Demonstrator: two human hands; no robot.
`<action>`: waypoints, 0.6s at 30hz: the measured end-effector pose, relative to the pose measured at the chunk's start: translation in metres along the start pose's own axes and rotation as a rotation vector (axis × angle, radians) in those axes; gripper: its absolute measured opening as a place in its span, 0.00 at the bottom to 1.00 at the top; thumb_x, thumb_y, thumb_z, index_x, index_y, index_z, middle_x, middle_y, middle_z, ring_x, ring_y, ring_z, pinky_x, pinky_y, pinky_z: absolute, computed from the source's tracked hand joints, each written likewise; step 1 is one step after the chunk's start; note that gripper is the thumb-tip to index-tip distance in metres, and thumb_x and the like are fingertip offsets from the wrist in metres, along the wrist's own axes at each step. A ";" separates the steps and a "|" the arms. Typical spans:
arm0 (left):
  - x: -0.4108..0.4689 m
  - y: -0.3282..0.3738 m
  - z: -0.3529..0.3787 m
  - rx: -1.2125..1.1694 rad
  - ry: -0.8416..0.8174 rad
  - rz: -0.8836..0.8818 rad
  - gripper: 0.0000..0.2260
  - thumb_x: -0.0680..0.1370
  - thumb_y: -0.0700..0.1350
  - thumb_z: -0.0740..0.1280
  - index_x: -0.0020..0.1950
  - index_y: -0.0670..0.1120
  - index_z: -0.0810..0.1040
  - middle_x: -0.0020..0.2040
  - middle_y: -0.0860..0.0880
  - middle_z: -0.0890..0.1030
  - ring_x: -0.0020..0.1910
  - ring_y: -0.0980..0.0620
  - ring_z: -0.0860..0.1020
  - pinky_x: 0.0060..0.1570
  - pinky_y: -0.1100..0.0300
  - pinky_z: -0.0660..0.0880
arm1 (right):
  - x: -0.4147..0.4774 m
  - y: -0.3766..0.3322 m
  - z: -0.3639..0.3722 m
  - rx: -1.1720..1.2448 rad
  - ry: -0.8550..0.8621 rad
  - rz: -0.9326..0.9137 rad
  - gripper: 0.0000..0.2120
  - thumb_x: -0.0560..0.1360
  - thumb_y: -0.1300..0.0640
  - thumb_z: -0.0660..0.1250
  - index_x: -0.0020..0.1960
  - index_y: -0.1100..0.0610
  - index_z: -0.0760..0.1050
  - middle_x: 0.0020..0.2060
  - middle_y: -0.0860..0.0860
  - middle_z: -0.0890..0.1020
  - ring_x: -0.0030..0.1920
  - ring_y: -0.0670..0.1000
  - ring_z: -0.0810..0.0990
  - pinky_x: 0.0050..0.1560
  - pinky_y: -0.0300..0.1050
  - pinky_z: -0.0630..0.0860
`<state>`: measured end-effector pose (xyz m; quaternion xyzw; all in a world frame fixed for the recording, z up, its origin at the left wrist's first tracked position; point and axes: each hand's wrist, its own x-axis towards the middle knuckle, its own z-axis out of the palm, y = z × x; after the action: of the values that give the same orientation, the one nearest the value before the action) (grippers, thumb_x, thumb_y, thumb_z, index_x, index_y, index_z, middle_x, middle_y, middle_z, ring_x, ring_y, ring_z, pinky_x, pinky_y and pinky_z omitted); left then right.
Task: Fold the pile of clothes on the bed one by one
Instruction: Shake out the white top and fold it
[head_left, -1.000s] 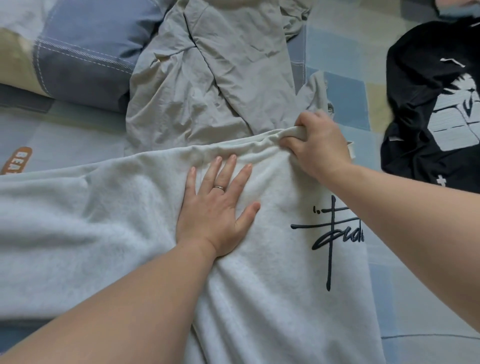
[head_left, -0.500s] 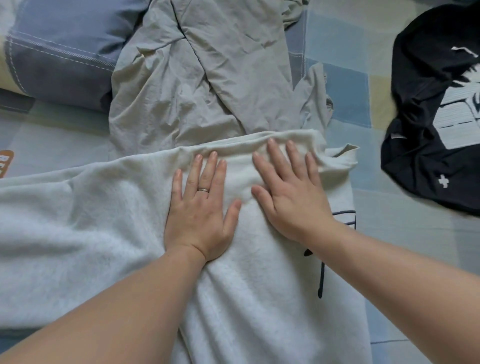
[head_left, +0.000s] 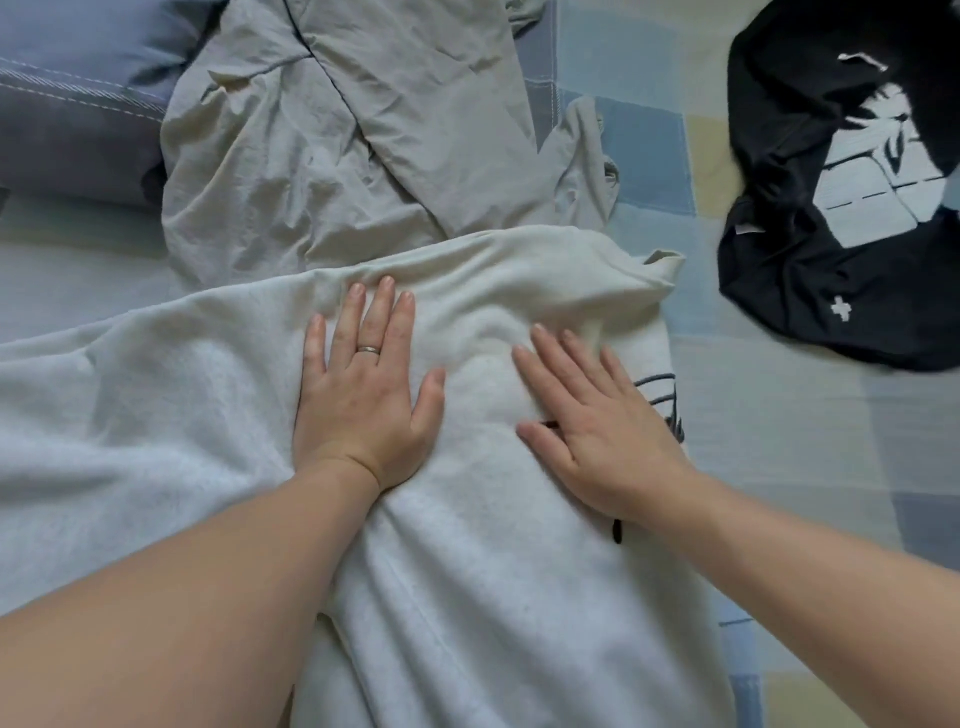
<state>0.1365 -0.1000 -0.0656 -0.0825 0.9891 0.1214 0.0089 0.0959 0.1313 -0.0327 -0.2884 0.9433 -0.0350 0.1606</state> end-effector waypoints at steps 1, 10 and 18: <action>-0.001 0.001 -0.001 0.003 -0.009 -0.003 0.34 0.79 0.61 0.44 0.83 0.49 0.48 0.83 0.52 0.45 0.81 0.53 0.39 0.78 0.47 0.37 | -0.012 0.013 0.008 0.001 -0.034 0.183 0.33 0.80 0.34 0.40 0.81 0.44 0.38 0.80 0.42 0.38 0.80 0.47 0.36 0.80 0.55 0.39; -0.056 0.023 -0.046 -0.166 -0.105 0.242 0.22 0.83 0.54 0.54 0.75 0.50 0.70 0.79 0.49 0.65 0.80 0.46 0.56 0.77 0.44 0.50 | -0.164 -0.014 0.002 0.322 0.017 0.545 0.34 0.82 0.38 0.51 0.82 0.47 0.44 0.82 0.48 0.45 0.81 0.51 0.43 0.80 0.55 0.45; -0.227 0.083 -0.077 -0.243 -0.379 0.823 0.24 0.78 0.60 0.62 0.70 0.51 0.75 0.68 0.50 0.77 0.69 0.45 0.71 0.71 0.47 0.64 | -0.347 -0.103 0.043 0.641 -0.211 0.800 0.49 0.72 0.34 0.70 0.82 0.48 0.48 0.81 0.47 0.56 0.80 0.50 0.56 0.78 0.52 0.57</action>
<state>0.3474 -0.0030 0.0372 0.3400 0.8992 0.2426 0.1306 0.4362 0.2398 0.0409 0.1564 0.9003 -0.2284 0.3360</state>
